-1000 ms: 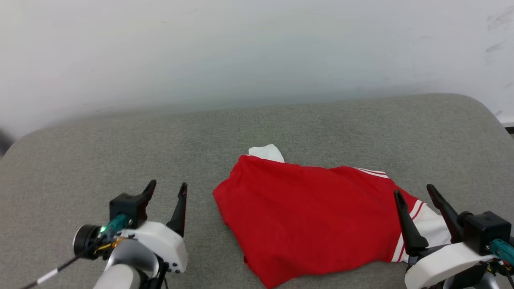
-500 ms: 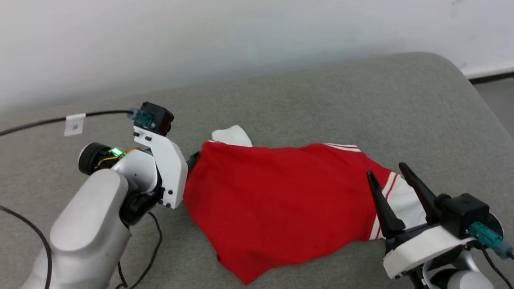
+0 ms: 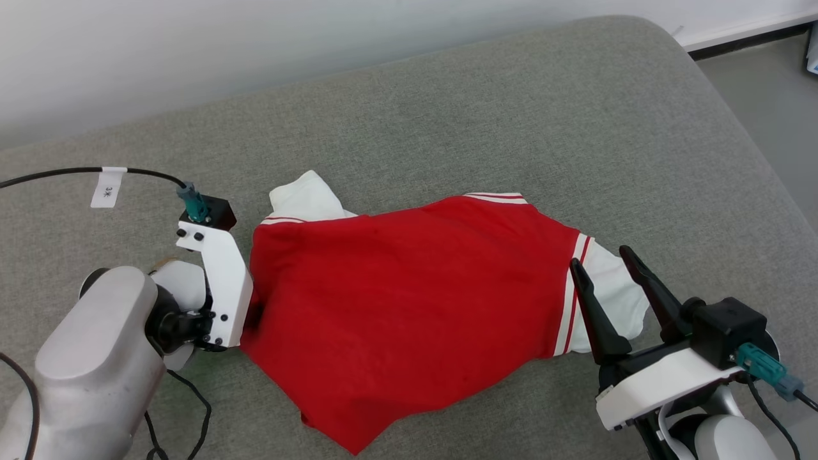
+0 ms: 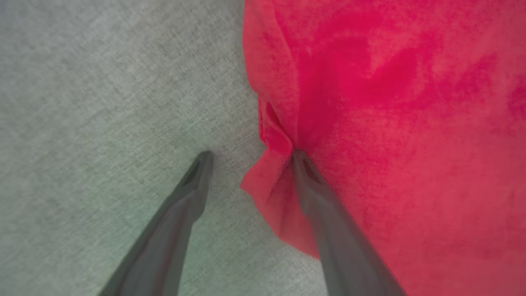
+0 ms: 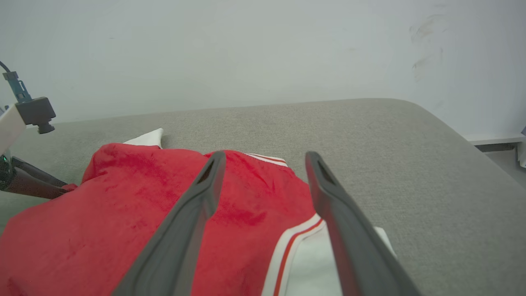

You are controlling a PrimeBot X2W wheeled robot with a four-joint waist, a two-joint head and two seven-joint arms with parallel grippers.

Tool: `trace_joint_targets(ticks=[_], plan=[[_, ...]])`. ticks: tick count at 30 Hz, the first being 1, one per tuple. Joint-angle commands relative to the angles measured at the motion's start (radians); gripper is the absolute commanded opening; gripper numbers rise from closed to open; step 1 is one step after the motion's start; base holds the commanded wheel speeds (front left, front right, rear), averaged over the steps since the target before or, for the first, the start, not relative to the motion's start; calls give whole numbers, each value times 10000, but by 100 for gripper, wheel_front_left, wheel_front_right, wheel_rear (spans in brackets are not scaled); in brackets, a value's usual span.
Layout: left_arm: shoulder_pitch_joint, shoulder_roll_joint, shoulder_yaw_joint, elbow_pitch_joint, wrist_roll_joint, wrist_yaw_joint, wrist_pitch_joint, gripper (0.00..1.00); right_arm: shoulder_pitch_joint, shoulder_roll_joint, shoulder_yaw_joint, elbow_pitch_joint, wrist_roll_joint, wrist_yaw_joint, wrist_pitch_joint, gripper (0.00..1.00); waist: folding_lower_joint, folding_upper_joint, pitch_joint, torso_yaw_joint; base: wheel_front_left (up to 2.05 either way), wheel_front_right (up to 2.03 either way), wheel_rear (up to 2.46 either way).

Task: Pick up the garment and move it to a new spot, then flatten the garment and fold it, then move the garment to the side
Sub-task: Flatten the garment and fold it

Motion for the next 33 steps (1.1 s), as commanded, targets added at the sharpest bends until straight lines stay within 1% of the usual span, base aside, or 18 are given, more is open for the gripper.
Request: trace_joint_targets(ticks=[1, 2, 4, 6, 8, 10, 14, 16, 18, 22, 24, 28, 29, 31, 33], plan=[[639, -190, -378, 472, -198, -13, 358, 35, -195, 8, 20, 59, 74, -7, -95, 100, 0, 0, 70, -42, 0, 0, 0], [716, -254, -436, 545, -315, -15, 405, 0, -224, -6, 25, 82, 97, -7, -114, 100, 0, 0, 80, -37, 0, 0, 0], [851, -397, -542, 606, -517, -17, 387, 0, -240, -61, 3, 114, 104, -7, -153, 100, 0, 0, 73, -5, 0, 0, 0], [827, -410, -626, 581, -451, -14, 74, 0, -272, -91, -31, 116, 83, -7, -140, 100, 0, 0, 41, 74, 0, 0, 0], [796, -447, -641, 482, -453, -16, -388, 0, -287, -126, -78, 62, 42, -7, -144, 100, 0, 0, -54, 198, 0, 0, 0], [577, -382, -661, 218, -256, -15, -1091, 0, -297, -185, -56, -61, 17, -7, -188, 100, 0, 0, -167, 372, 0, 0, 0], [355, -137, -561, -458, 239, -5, -2565, 0, -55, -299, -279, -225, -11, -7, -46, 100, 0, 0, -477, 952, 0, 0, 0], [442, -13, -527, -889, 489, 105, -3089, 0, 102, -347, -412, -323, -32, -7, 65, 100, 0, 0, -644, 1314, 0, 0, 0], [668, 81, -456, -1463, 620, 305, -3527, 0, 203, -384, -596, -417, -36, -7, 163, 100, 0, 0, -805, 1691, 0, 0, 0], [1583, 525, -148, -2854, 680, 955, -4143, 0, 463, -429, -790, -645, -51, -7, 231, 100, 0, 0, -1118, 2356, 0, 0, 0], [2389, 780, -28, -3585, 616, 1397, -4306, 0, 622, -447, -839, -695, -76, -7, 369, 100, 0, 0, -1301, 2621, 0, 0, 0], [4383, 1249, 253, -5111, 325, 2536, -4452, 0, 996, -438, -1013, -872, -137, -7, 594, 100, 0, 0, -1604, 3024, 0, 0, 0], [4896, 1340, 316, -5396, 188, 2765, -4452, 0, 1085, -414, -1050, -940, -143, -7, 632, 100, 0, 0, -1653, 3096, 0, 0, 0], [5899, 1383, 371, -5910, -91, 3225, -4476, 0, 1281, -364, -1133, -1044, -175, -7, 722, 100, 0, 0, -1777, 3215, 0, 0, 0], [6820, 1284, 358, -6202, -371, 3601, -4523, 0, 1461, -322, -1235, -1082, -192, -7, 827, 100, 0, 0, -1902, 3264, 0, 0, 0]])
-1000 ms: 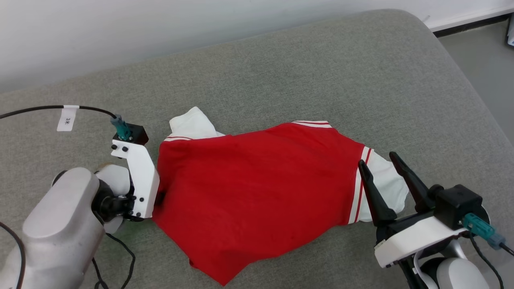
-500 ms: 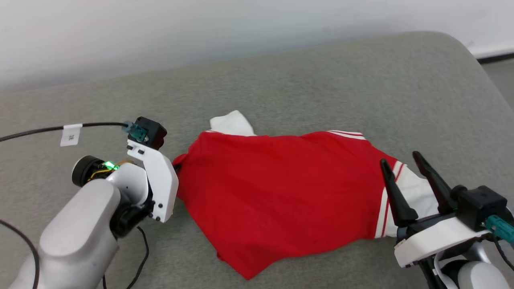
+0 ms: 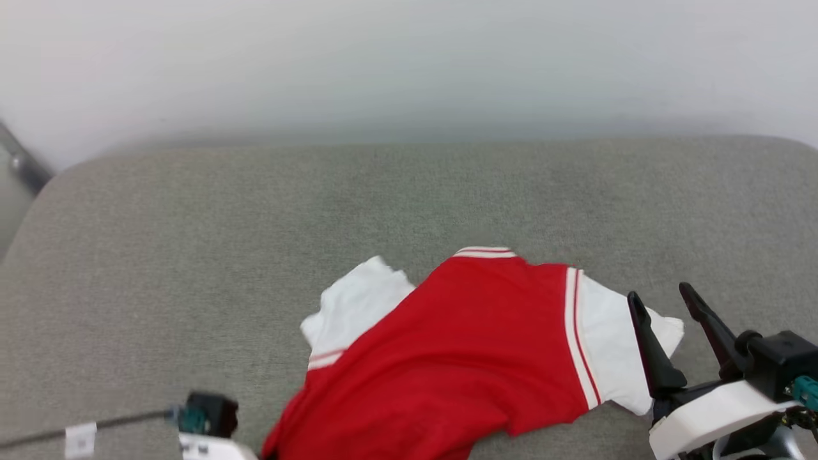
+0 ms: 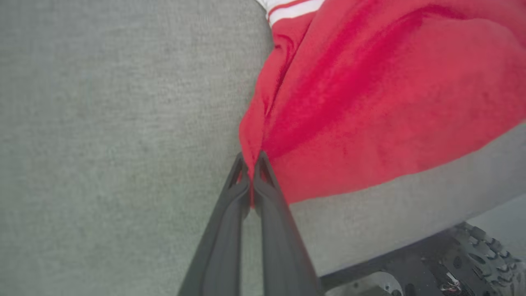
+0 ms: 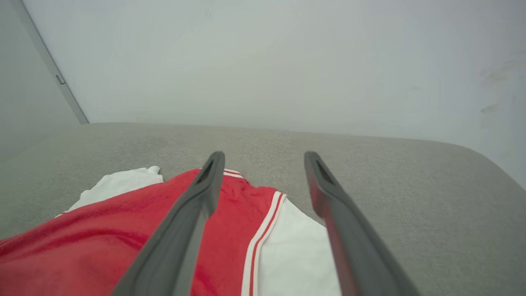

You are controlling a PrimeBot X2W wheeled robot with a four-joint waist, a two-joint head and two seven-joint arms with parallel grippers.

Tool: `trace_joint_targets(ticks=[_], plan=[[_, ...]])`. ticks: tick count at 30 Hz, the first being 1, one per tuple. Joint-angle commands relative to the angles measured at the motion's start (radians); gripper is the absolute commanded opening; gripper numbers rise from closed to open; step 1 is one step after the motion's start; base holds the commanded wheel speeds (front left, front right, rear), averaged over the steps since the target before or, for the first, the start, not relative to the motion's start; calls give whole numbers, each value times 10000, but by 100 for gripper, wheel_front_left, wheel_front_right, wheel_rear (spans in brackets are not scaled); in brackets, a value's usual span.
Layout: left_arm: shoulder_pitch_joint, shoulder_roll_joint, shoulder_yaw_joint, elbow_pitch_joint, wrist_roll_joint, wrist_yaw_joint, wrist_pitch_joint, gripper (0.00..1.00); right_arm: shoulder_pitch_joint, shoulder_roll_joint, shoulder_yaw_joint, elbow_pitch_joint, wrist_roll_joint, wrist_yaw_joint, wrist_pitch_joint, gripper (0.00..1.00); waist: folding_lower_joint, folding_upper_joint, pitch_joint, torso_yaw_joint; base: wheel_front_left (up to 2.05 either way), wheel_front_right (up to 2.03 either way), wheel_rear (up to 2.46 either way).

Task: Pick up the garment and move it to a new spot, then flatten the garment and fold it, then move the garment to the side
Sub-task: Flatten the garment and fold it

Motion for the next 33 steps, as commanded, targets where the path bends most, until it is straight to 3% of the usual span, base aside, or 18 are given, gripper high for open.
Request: trace_joint_targets(ticks=[1, 6, 7, 8, 9, 12, 23, 27, 33], plan=[[904, -147, -27, -209, -286, 349, -85, 0, 301, 79, -134, -74, -68, -7, 95, 100, 0, -1, -304, 188, 0, 0, 0], [2042, -728, -156, -81, -854, 634, -339, 2, 669, 206, -256, -146, -119, -7, 327, 100, 0, -1, -567, 148, 0, 0, 0], [2039, -790, -167, -47, -845, 585, -440, 45, 710, 230, -300, -162, -116, -7, 375, 100, 0, -1, -593, 157, 0, 0, 0], [2039, -790, -167, -47, -845, 585, -440, 45, 710, 230, -300, -162, -116, -7, 375, 100, 0, -1, -593, 157, 0, 0, 0], [1945, -825, -181, -43, -738, 560, -559, 100, 757, 248, -340, -203, -115, -7, 388, 100, 0, -1, -611, 167, 0, 0, 0], [1545, -849, -23, -141, -376, 603, -1054, 100, 850, 268, -411, -271, -152, -7, 498, 100, 0, -1, -687, 179, 0, 0, 0], [-240, -1028, 1020, -899, 1674, 1410, -4130, 100, 652, 336, -680, -638, -290, -7, 778, 100, 0, -1, -880, 105, 0, 0, 0], [-1139, -1204, 1044, -439, 1773, 1065, -4407, 100, 518, 362, -689, -773, -292, -7, 814, 100, 0, -1, -657, -3, 0, 0, 0], [-3160, -977, 846, 894, 1521, -98, -3485, 100, 97, 332, -469, -909, -315, -7, 819, 100, 0, -1, 118, -462, 0, 0, 0]])
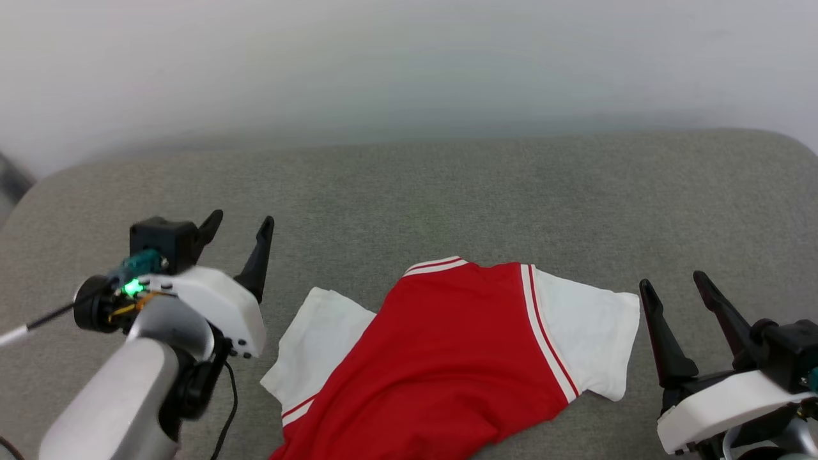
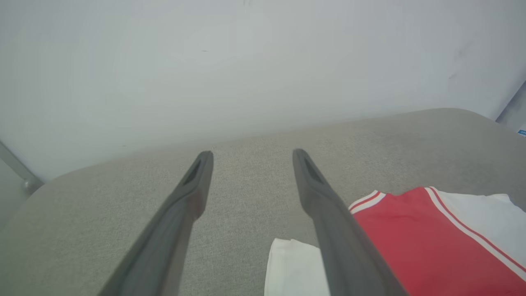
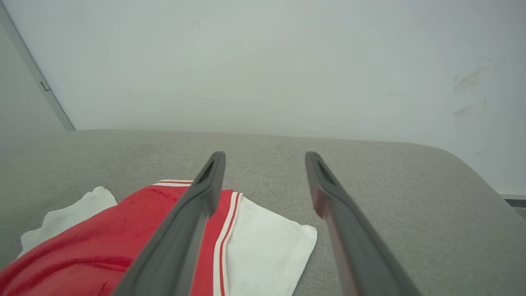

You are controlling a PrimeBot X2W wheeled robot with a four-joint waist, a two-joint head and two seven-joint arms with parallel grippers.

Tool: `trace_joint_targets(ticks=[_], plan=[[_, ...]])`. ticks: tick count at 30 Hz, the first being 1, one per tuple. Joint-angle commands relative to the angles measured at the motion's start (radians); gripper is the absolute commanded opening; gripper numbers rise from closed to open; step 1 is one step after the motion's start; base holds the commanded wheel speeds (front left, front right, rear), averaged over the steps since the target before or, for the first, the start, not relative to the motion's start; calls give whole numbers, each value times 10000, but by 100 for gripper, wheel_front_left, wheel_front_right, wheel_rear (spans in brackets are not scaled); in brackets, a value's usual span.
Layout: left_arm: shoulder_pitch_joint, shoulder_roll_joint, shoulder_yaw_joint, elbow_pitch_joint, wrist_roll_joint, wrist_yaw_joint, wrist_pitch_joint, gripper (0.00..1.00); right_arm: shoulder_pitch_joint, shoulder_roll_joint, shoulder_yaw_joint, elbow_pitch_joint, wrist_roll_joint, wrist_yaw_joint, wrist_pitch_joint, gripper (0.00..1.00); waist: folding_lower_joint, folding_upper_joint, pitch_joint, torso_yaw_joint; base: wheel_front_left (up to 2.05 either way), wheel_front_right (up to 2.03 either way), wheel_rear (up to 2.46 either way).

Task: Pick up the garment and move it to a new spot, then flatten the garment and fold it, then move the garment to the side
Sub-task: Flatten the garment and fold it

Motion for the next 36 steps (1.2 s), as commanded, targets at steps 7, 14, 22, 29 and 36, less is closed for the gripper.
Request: trace_joint_targets(ticks=[7, 14, 22, 29, 36], plan=[[-1990, 223, -584, 2236, -1083, -1854, 2590, 100, -535, 58, 104, 158, 37, -7, -200, 100, 0, 0, 1189, -944, 0, 0, 0], [-2798, 420, -1210, 3588, -2131, -2883, 5555, 100, -928, 48, 317, 433, 154, -7, -455, 100, 0, 0, 1916, -1495, 0, 0, 0], [-2565, 523, -1891, 4632, -2404, -2908, 7260, 100, -1208, 93, 347, 710, 284, -7, -655, 100, 0, 0, 2340, -1900, 0, 0, 0], [-2064, -190, -2281, 5236, -2577, -2962, 7287, 0, -1305, 84, 177, 868, 337, -7, -702, 100, 0, 0, 2386, -1866, 0, 0, 0], [-2604, -144, -1991, 5105, -1991, -2852, 5767, 0, -1396, -7, -316, 1097, 734, -7, -227, 100, 0, 0, 1973, -1386, 0, 0, 0]])
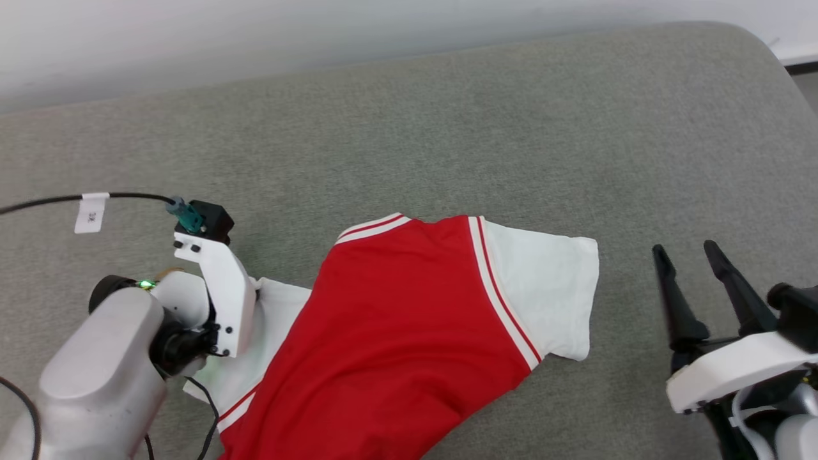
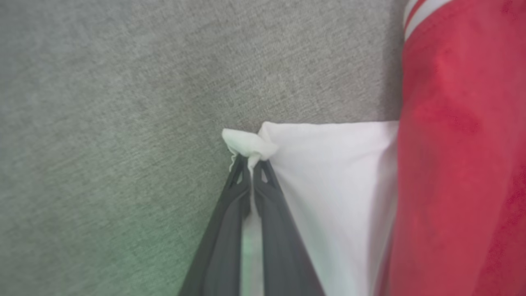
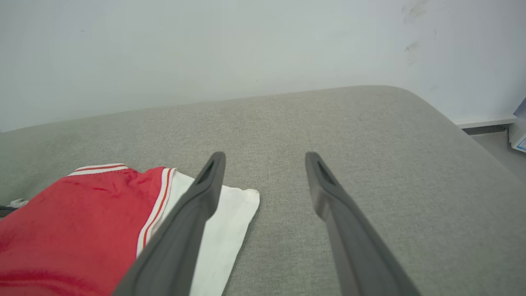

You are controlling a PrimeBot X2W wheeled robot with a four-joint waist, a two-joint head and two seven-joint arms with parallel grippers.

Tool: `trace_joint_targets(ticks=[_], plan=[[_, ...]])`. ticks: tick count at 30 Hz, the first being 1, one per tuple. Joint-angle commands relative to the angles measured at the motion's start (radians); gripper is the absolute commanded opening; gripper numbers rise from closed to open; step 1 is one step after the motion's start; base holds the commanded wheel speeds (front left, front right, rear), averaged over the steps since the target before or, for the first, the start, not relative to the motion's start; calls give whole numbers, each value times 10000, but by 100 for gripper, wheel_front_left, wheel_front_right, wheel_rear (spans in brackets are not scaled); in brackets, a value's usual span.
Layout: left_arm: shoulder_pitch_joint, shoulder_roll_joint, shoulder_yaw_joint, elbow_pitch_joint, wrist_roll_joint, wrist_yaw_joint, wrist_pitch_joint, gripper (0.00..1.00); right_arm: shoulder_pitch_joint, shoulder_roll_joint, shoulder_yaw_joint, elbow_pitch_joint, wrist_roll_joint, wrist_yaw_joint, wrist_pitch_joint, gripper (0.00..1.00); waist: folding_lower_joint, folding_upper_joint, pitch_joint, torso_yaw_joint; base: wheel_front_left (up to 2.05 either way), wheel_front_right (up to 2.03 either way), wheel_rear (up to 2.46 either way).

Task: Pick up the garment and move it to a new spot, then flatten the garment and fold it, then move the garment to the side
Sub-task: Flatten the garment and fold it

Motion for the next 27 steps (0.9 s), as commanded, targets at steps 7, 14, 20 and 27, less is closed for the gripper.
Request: trace_joint_targets(ticks=[7, 14, 20, 27], plan=[[243, 92, 358, -999, 600, 703, -1748, 0, -606, -497, -1187, 1285, 1071, -7, 2526, 100, 0, 0, -538, 878, 0, 0, 0], [558, 326, 629, -2779, 590, 1135, -2108, 0, -1539, -1065, -1240, 2399, 1588, -7, 5853, 100, 0, 0, -457, 1582, 0, 0, 0], [607, 414, 599, -3814, 716, 1371, -2081, 0, -2444, -1204, -939, 3170, 1748, -7, 7110, 100, 0, 0, -98, 1996, 0, 0, 0], [517, 428, 551, -4531, 865, 1547, -2095, 0, -3584, -1384, -547, 4546, 1563, -7, 7903, 100, 0, 0, 439, 2340, 0, 0, 0]])
